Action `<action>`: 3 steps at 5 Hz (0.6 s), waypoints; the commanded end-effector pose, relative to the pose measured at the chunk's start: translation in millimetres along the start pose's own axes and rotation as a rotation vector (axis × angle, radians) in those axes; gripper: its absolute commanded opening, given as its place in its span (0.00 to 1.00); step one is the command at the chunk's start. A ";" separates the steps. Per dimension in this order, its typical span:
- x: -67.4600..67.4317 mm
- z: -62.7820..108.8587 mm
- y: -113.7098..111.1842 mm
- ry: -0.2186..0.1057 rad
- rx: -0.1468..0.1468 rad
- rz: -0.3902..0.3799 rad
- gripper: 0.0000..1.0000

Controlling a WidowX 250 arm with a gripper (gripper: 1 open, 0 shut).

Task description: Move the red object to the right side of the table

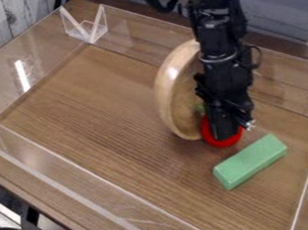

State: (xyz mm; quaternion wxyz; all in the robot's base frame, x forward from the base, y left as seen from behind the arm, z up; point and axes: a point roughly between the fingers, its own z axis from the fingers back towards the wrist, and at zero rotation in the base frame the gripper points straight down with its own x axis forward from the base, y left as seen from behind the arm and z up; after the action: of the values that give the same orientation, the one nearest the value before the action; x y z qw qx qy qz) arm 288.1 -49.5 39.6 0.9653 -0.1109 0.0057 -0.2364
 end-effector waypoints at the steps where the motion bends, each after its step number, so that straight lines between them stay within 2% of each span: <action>1: 5.8 11.2 8.7 -0.058 0.031 0.046 0.00; 3: 4.6 -4.4 15.4 -0.062 0.029 0.140 0.00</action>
State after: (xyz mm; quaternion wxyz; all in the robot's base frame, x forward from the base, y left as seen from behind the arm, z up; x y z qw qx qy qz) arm 297.7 -46.1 29.9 0.9788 -0.1058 -0.0161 -0.1749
